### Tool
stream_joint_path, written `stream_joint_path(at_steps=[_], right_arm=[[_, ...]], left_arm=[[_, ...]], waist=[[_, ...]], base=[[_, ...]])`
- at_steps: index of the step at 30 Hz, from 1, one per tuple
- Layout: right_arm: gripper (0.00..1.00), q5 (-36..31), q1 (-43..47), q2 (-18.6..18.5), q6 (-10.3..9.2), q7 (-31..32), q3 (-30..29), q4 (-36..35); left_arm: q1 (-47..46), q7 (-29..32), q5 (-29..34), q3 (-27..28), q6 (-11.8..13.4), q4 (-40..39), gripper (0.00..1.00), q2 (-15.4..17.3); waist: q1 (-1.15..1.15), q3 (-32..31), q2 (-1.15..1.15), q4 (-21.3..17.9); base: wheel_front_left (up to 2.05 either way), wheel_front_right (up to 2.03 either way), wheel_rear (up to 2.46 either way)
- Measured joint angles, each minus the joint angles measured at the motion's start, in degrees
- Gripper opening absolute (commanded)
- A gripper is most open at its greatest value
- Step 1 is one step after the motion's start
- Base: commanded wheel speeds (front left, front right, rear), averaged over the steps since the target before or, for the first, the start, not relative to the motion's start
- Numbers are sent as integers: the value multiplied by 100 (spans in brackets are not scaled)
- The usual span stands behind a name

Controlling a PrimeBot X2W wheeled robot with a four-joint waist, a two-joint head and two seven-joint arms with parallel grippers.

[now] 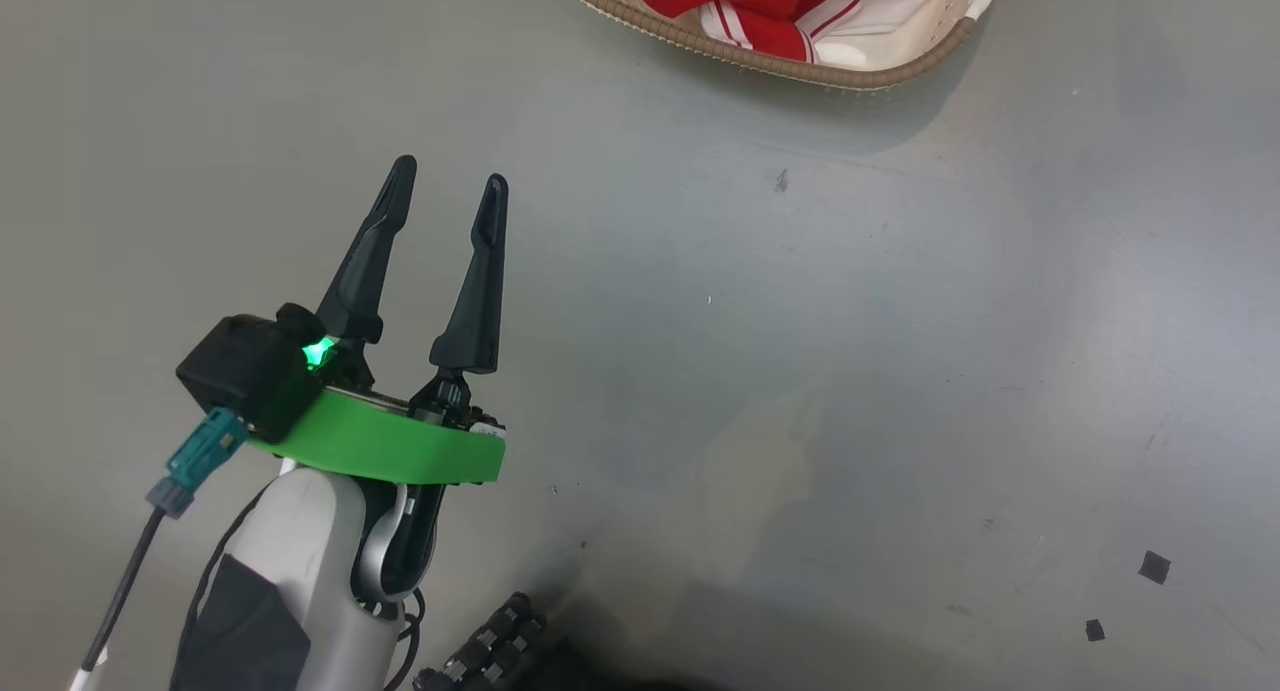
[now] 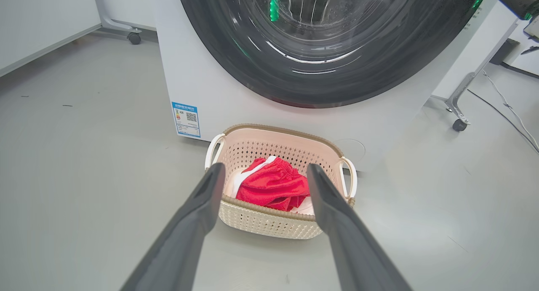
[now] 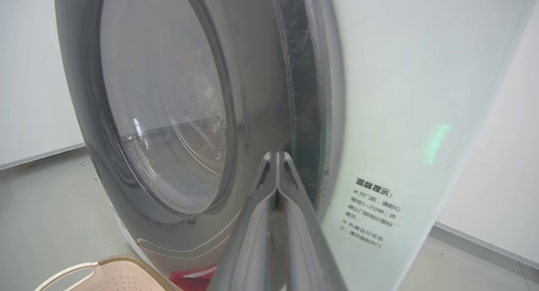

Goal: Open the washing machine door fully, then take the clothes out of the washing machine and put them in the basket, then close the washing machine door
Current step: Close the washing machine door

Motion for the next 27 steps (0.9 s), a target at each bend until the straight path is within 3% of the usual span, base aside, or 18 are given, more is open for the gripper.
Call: stream_joint_path(at_steps=[5, 11, 21, 27], right_arm=[[0, -343, -222, -84, -204, -20, 10, 193], [0, -349, -258, 23, -258, -62, 75, 394], [0, -348, -156, 119, -252, -490, 185, 878], [0, -349, 493, 274, -198, -675, 366, 1123]], left_arm=[[-16, 0, -34, -10, 52, -2, 100, -1], [-82, 0, -41, -30, 76, 3, 100, -1], [-127, 0, -38, 21, 101, 156, 100, -4], [-131, 0, 22, 160, 101, 288, 100, -7]], waist=[[0, 75, 0, 65], [0, 95, 0, 89], [0, -119, 0, 18], [0, -412, 0, -58]], base=[[0, 0, 0], [0, 0, 0], [0, 0, 0], [0, 0, 0]])
